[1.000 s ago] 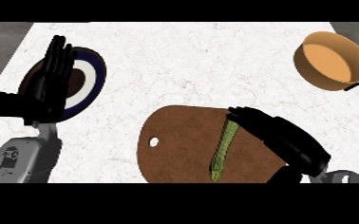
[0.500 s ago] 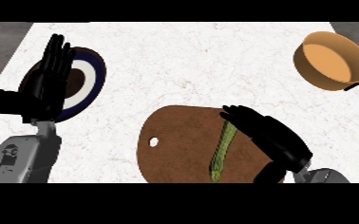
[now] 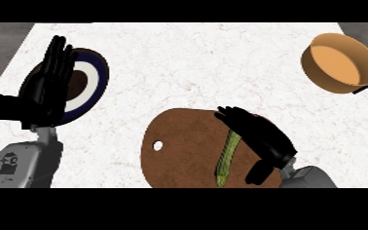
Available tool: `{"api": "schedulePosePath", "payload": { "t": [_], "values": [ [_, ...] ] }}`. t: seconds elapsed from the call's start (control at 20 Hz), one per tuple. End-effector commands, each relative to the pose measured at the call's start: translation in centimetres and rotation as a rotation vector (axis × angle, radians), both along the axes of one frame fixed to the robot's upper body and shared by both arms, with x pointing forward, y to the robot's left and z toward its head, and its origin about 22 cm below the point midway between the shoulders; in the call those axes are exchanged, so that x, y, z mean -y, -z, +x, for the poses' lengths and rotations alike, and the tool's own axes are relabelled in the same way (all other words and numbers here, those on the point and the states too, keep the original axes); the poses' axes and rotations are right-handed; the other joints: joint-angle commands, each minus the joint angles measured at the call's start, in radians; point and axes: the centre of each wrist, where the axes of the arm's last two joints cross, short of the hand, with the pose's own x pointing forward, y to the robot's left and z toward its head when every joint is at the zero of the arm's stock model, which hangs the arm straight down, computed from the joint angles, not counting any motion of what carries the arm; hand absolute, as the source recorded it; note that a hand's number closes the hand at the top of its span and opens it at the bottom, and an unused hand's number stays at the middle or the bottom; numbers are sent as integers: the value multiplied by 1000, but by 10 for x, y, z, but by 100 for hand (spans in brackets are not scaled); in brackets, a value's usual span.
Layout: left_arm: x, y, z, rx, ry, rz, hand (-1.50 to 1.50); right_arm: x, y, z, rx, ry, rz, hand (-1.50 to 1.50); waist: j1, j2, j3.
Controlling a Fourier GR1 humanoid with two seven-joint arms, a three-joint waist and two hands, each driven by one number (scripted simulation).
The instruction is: Pick the squash from the cutting board and place it in the pot
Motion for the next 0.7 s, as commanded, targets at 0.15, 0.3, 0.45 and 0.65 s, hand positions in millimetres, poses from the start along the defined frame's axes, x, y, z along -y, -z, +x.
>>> {"api": "schedulePosePath", "payload": {
  "t": [0.15,0.3,0.45,0.65],
  "values": [
    [-2,8,-3,7,15,-12,0,-21,27,-9,-7,-27,4,-150,-2,2,2],
    [24,4,-8,9,-9,-3,0,-19,41,-3,-31,-65,30,-150,0,2,2],
    [-9,9,-1,-6,-2,3,0,-28,29,5,31,-188,15,150,0,2,2],
    [-1,15,0,7,5,5,0,-70,37,2,94,-212,39,150,2,4,2]
  ]
}}
